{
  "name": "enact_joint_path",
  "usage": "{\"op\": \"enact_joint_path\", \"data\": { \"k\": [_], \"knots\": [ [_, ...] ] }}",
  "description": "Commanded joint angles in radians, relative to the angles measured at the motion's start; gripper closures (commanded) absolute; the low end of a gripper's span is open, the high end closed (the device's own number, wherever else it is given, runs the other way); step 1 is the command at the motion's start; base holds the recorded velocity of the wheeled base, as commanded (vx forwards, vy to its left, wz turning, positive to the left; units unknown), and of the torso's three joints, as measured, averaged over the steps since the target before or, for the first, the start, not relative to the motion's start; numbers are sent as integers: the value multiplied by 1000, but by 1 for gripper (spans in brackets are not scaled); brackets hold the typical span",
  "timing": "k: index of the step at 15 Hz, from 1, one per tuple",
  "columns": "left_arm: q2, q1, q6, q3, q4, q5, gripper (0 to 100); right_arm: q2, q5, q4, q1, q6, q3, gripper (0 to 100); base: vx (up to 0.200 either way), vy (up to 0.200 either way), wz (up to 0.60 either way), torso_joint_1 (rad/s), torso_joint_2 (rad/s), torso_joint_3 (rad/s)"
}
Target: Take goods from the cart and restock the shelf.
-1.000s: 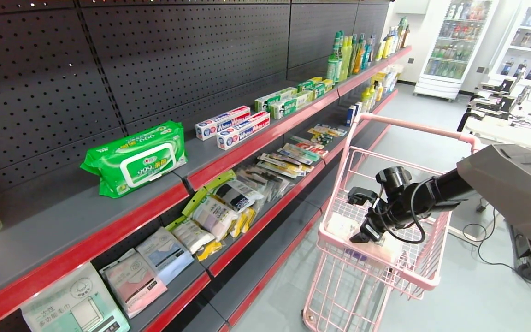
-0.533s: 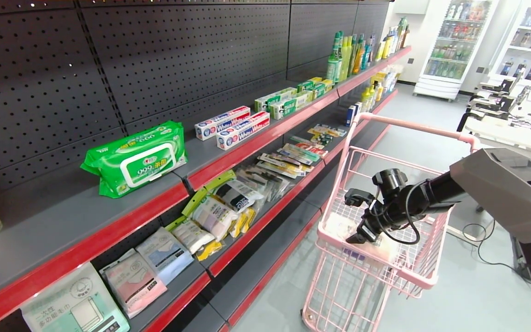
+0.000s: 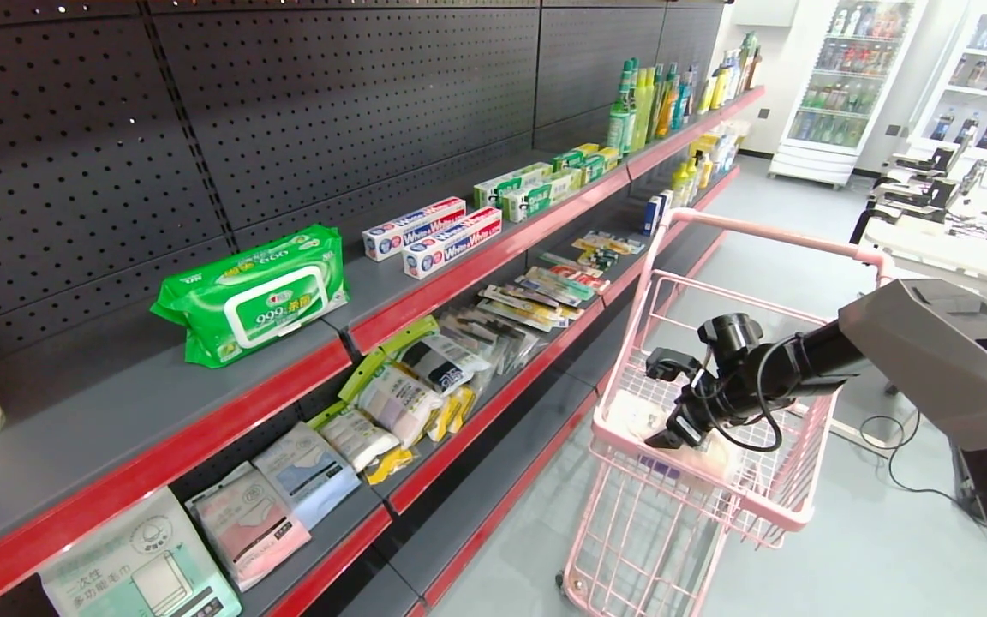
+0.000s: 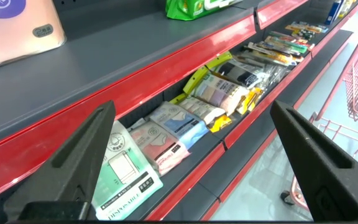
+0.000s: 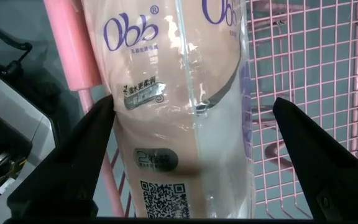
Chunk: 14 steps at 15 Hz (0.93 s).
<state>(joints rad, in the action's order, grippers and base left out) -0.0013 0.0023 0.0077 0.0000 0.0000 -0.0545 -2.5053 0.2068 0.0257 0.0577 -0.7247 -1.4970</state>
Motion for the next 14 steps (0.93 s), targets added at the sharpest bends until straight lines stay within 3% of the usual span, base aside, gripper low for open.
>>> {"op": "enact_joint_path", "data": {
  "k": [1, 14],
  "knots": [
    [1, 1, 0, 0, 0, -1, 0, 3, 13, 2, -1, -1, 0, 0, 0, 0, 0, 0, 0, 0],
    [1, 1, 0, 0, 0, -1, 0, 51, 74, -3, 10, 30, -5, 0, 0, 0, 0, 0, 0, 0]
  ]
}}
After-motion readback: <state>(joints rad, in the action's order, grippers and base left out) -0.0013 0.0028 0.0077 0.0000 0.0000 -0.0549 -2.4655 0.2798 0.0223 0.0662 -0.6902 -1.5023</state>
